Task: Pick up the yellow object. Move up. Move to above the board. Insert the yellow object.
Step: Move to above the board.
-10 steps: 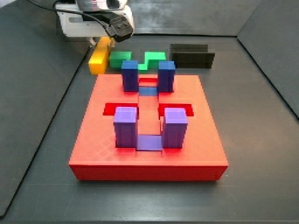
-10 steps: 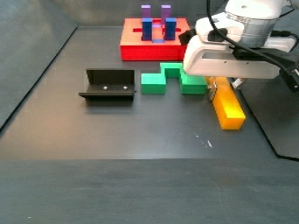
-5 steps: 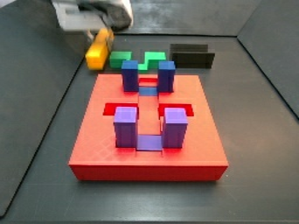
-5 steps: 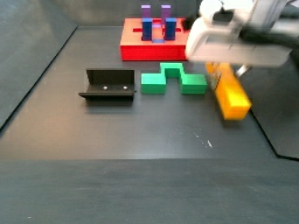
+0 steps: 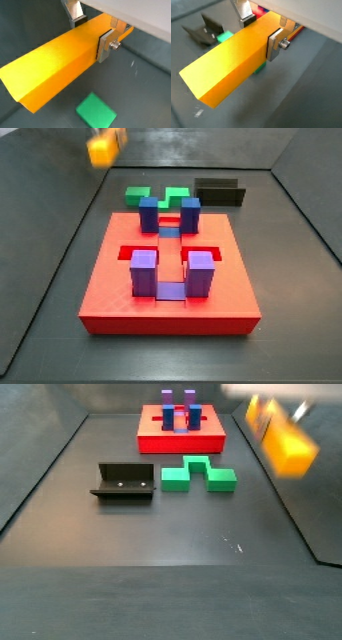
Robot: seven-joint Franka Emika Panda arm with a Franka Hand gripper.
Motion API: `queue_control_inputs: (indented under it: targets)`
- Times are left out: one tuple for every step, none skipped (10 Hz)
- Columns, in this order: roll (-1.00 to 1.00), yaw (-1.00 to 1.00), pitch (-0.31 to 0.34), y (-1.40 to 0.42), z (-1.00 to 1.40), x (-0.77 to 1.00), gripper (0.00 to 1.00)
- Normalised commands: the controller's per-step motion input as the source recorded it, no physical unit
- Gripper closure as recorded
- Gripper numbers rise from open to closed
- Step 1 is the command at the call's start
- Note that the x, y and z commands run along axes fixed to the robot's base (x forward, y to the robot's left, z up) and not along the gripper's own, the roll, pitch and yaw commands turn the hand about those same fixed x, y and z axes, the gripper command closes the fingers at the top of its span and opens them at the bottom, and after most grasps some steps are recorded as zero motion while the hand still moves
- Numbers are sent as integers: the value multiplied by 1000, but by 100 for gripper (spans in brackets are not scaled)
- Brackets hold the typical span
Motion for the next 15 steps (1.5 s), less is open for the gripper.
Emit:
queue_control_inputs:
  targets:
    - [74,4,37,-4,1400,-11,100]
    - [27,6,63,1,1400,-2,100]
    - [4,3,73,-5,1400,-24,100]
    - [6,4,53,-9,976,-13,100]
    - [3,4,48,0,562,17,100]
    - [1,-1,53,4,297,49,100]
    - [-2,1,63,4,199,47,100]
    - [-10,-22,433,-1400,206,728,100]
    - [23,-3,431,-1400,182,726,100]
    - [70,27,446,-1400,179,749,100]
    - [-46,1,378,-1400,188,796,100]
    - [-16,13,256,-1400,193,783,100]
    - [23,15,185,-1400,195,778,100]
    - [-11,4,152,-1400,200,794,100]
    - [13,12,134,-1400,207,828,100]
